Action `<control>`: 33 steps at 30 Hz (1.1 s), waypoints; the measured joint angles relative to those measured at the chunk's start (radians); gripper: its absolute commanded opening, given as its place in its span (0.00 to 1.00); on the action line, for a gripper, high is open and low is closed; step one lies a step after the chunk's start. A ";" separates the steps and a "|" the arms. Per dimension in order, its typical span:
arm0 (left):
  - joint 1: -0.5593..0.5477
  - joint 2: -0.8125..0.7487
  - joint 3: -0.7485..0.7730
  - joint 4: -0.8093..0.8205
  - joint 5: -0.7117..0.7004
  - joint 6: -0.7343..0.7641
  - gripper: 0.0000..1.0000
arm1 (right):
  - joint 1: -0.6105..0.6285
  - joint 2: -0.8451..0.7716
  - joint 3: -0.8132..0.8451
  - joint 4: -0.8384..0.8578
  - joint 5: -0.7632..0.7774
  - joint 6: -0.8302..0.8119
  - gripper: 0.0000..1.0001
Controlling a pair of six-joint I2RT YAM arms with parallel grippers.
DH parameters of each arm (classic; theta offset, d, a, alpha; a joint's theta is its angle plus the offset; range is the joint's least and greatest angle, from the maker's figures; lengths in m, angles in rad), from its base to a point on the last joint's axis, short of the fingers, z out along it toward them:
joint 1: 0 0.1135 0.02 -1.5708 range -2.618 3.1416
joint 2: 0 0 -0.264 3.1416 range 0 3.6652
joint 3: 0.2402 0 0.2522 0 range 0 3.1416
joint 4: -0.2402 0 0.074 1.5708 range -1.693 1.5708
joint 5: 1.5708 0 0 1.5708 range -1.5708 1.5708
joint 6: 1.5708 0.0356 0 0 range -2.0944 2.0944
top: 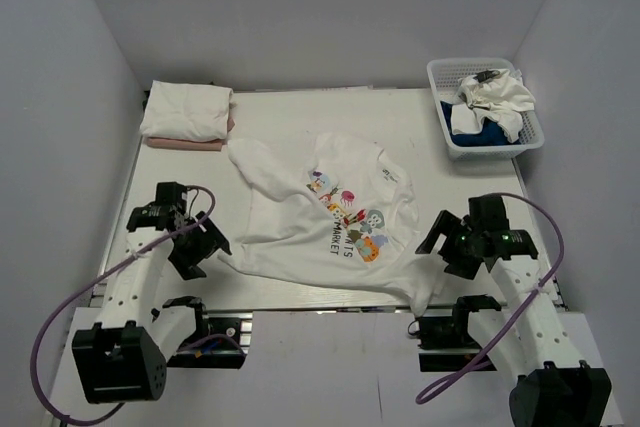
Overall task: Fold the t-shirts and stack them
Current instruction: Flatten out the tshirt
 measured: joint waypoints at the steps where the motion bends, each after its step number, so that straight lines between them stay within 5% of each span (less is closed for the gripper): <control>1: -0.002 0.020 -0.008 0.009 0.000 -0.005 0.80 | 0.002 0.000 -0.018 0.002 -0.016 -0.003 0.90; 8: -0.043 0.123 -0.114 0.118 0.042 -0.053 0.64 | 0.028 0.061 -0.092 0.050 -0.082 -0.029 0.90; 19: -0.117 0.443 -0.051 0.278 0.008 -0.129 0.59 | 0.081 0.287 -0.098 0.293 -0.052 0.002 0.90; 33: -0.132 0.618 0.131 0.369 -0.048 -0.147 0.64 | 0.083 0.821 0.299 0.550 0.126 0.011 0.90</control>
